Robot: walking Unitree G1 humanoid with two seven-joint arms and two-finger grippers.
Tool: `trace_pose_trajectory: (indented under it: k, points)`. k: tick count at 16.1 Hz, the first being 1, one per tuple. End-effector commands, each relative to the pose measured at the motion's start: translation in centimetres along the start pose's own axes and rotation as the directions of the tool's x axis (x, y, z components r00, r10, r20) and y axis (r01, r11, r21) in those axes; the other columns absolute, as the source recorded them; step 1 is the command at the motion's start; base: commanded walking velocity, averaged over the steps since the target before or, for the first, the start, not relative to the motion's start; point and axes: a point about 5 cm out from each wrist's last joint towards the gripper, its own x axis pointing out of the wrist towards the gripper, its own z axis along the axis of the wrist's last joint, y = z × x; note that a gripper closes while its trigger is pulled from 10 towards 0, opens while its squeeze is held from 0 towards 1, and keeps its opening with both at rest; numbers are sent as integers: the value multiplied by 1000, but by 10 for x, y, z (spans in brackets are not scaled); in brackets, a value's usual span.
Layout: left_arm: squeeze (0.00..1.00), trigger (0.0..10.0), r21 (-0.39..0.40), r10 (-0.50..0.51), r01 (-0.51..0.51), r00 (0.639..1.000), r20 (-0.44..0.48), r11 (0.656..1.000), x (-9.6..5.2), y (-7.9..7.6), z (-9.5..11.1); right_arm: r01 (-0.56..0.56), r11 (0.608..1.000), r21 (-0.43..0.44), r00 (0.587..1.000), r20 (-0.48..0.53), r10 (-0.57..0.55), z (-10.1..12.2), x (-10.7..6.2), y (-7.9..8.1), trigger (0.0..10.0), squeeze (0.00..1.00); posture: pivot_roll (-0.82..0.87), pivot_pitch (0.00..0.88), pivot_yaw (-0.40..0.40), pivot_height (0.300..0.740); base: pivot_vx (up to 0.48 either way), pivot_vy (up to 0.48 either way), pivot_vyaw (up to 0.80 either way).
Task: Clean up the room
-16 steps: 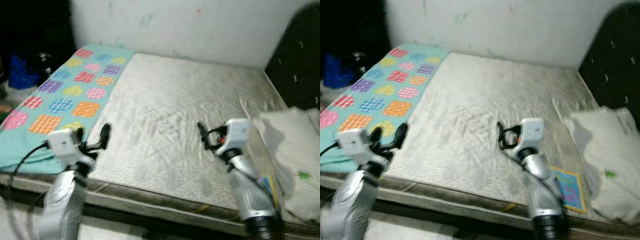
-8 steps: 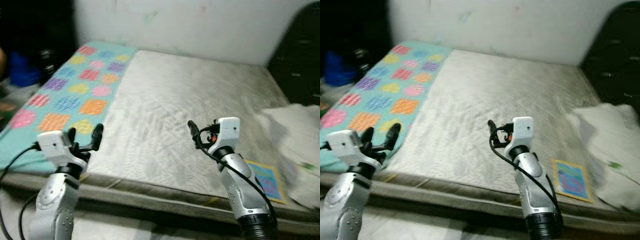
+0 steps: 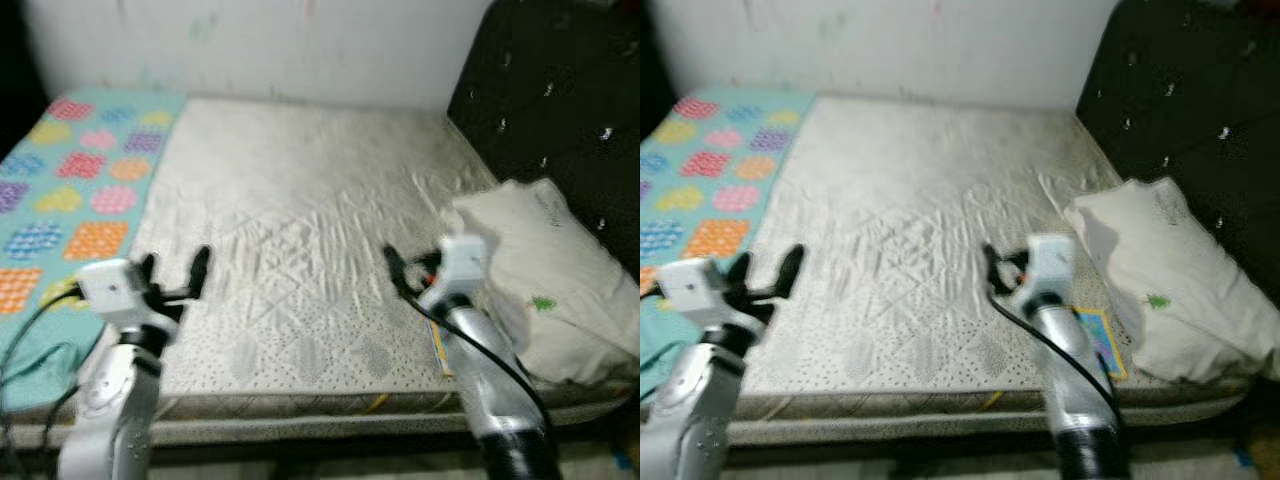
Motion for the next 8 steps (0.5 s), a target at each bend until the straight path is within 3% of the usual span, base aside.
trace_pose_trajectory:
  k: [1, 5, 8]
  points:
    - [0, 10000, -1, -9, 9, 1000, -10, 1000, 3, -7, -2, 44, 999, -14, 999, -10, -44, -2, -5, -15, 10000, 0, 2, 0, -70, 740, 0, 0, 0]
    - [0, 10000, -17, -14, 14, 1000, -9, 1000, 4, -7, -3, 41, 999, -18, 999, -8, -42, -1, -4, -15, 10000, 0, 3, 0, -72, 740, 0, 0, 0]
    - [0, 10000, -27, -29, 29, 1000, -1, 999, 5, -9, -2, 38, 999, -20, 999, -6, -39, -1, -4, -15, 10000, 0, 3, 0, -72, 740, 0, 437, 0]
